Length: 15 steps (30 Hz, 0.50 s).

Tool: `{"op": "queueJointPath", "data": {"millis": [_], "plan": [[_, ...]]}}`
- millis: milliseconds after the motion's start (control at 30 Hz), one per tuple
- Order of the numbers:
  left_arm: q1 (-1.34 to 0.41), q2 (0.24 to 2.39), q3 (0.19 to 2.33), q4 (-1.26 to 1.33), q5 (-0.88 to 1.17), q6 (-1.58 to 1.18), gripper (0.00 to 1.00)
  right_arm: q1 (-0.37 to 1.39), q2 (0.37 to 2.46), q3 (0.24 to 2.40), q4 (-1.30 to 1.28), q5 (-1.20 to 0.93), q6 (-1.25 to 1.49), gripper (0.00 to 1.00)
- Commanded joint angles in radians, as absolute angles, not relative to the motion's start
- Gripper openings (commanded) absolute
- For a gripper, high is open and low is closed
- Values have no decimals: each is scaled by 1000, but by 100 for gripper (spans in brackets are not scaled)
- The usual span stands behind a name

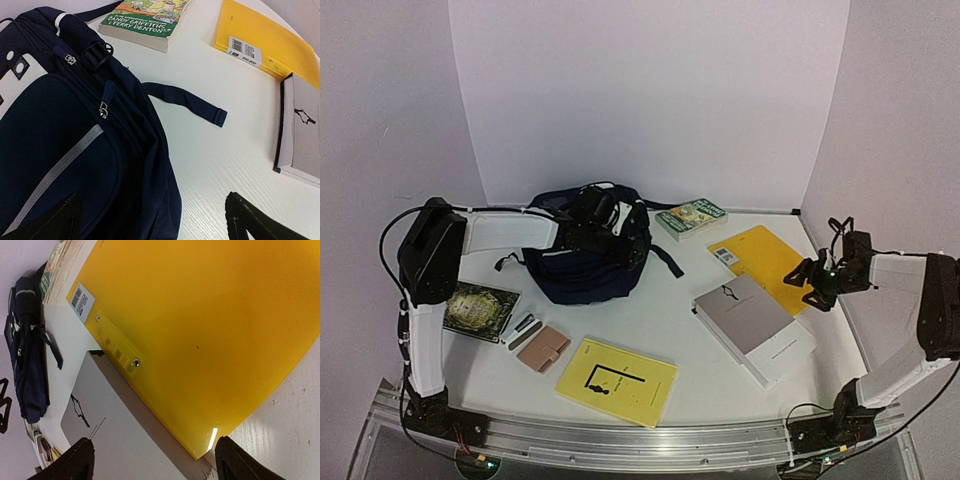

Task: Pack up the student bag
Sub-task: Pick up the files from the center of the board.

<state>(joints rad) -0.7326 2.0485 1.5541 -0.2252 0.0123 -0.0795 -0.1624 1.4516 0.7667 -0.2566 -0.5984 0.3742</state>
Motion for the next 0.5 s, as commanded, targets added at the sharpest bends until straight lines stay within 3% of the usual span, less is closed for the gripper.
{"op": "queueJointPath", "data": {"millis": [0,467], "plan": [[-738,1981,1543,-183,-32,-84,100,-171,1480,723,-125,-633,483,83],[-738,1974,1539,-182,-70,-64,100,-206,1608,670,-98,-595,533,77]]}}
